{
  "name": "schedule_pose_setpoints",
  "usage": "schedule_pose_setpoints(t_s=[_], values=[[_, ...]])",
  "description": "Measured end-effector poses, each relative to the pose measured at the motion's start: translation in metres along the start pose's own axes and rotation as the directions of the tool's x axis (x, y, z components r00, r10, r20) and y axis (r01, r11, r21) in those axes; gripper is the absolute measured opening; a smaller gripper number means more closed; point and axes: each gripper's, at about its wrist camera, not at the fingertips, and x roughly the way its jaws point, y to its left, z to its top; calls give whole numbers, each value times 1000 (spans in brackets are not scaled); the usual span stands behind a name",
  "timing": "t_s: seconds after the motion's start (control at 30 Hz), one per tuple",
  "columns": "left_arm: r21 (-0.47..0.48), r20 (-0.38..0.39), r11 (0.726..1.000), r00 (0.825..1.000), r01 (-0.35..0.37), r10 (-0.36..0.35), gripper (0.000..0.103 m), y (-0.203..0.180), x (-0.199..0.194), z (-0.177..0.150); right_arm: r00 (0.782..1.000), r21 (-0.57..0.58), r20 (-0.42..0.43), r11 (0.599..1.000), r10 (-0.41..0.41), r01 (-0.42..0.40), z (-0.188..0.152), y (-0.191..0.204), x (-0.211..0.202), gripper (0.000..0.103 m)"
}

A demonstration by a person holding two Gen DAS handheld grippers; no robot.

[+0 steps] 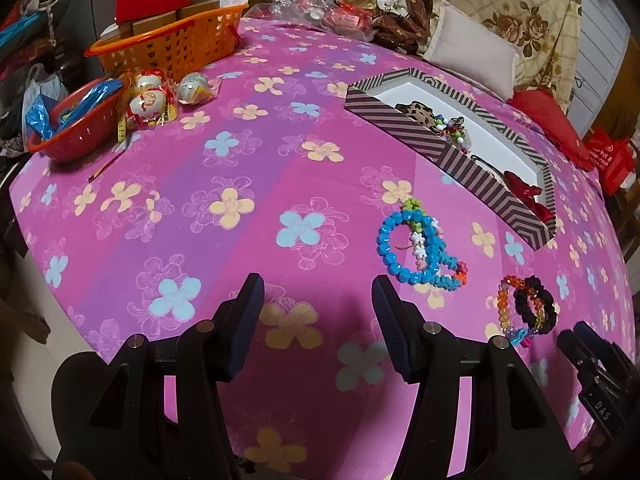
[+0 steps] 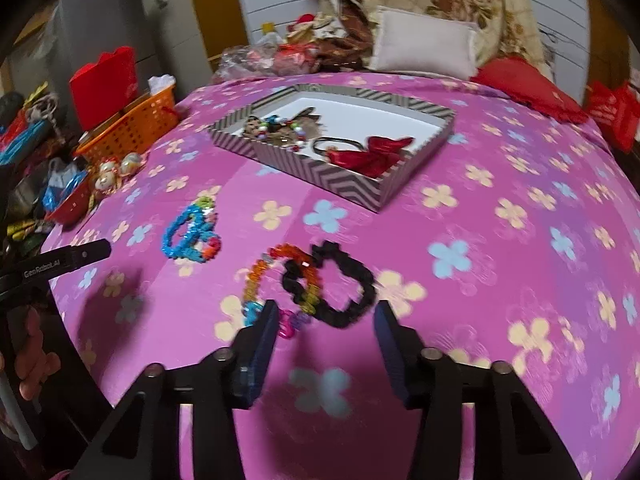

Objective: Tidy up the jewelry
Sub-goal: 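Withdraw both tools back toward the remaining bracelets and scrunchies, then grasp the orange bead bracelet with the right tool while the left tool grasps the blue beaded bracelet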

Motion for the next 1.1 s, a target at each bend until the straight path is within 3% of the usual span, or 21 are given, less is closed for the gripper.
schedule_pose_setpoints(t_s=[0.4, 0.63, 1.1], values=[[-17, -9, 1000, 1000, 0, 0, 56, 4, 4, 2, 998, -52, -59, 999, -7, 4, 12, 4, 33, 19], [3, -32, 999, 999, 32, -32, 56, -4, 12, 7, 998, -25, -63, 999, 20, -22, 7, -4, 41, 18], [90, -83, 996, 997, 11, -4, 56, -33, 54, 28, 995, 58, -42, 994, 93, -90, 7, -18, 41, 18]])
